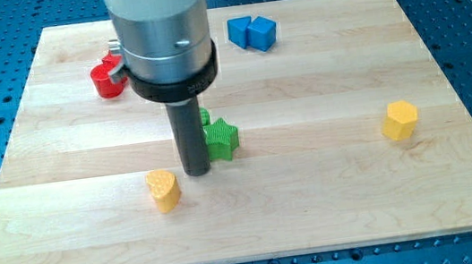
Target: Move the green blocks diagonal to each other
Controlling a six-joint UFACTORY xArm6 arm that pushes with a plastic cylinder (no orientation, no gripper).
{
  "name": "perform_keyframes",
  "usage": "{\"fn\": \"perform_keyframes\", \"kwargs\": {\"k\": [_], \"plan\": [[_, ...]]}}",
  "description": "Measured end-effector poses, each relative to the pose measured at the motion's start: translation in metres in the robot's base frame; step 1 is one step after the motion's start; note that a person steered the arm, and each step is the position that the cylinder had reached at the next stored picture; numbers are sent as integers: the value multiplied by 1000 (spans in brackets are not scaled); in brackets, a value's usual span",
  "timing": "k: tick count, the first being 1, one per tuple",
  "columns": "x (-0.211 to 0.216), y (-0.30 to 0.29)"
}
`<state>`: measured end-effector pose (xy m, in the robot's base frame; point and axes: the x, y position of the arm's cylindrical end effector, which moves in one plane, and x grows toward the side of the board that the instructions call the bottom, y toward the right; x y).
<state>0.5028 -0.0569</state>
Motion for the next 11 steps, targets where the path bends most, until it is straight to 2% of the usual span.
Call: {"fn": "perform_keyframes", "kwargs": {"k": [1, 2, 3, 4, 6, 11], "plan": [[-12, -4], [22, -1], [25, 21], [5, 34], [-56, -8], [-57, 7]]}}
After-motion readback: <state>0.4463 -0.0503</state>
